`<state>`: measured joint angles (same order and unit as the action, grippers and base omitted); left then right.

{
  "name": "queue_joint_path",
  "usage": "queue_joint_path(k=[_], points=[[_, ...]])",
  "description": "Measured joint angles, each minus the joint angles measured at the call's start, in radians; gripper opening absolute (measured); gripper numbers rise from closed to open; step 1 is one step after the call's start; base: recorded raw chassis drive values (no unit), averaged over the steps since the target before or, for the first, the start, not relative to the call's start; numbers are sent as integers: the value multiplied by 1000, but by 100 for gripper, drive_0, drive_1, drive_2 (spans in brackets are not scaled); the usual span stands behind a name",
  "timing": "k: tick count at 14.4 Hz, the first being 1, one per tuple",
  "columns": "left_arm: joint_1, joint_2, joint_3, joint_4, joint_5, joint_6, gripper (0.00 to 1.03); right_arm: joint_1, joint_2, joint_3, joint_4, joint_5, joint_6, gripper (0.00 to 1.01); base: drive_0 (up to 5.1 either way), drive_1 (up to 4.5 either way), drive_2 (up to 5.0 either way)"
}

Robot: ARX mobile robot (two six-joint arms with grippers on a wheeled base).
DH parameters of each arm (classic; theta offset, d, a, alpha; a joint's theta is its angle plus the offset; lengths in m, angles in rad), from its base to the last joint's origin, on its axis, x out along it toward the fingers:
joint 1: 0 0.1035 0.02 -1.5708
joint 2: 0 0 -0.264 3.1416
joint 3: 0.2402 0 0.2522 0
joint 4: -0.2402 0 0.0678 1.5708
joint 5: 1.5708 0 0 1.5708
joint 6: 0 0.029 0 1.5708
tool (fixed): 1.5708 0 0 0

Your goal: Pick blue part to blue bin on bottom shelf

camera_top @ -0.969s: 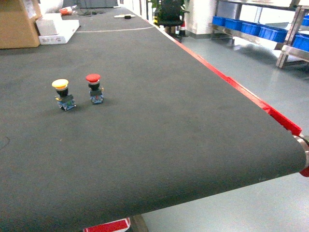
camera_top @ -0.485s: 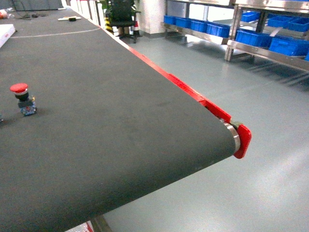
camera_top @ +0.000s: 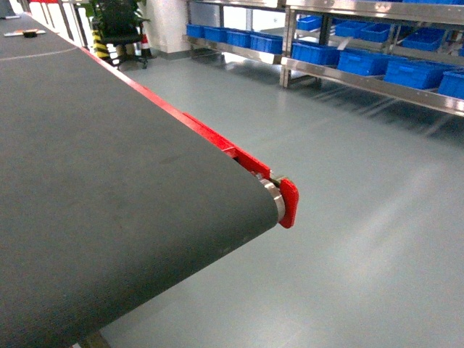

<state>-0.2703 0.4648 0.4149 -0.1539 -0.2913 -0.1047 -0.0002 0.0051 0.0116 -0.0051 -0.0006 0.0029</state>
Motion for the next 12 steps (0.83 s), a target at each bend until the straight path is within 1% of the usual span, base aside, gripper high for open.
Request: queue_joint_path(k=[12], points=[[0, 0, 0, 2, 0, 0, 44, 0, 0, 0, 0, 0, 0, 98, -154, -154, -154]])
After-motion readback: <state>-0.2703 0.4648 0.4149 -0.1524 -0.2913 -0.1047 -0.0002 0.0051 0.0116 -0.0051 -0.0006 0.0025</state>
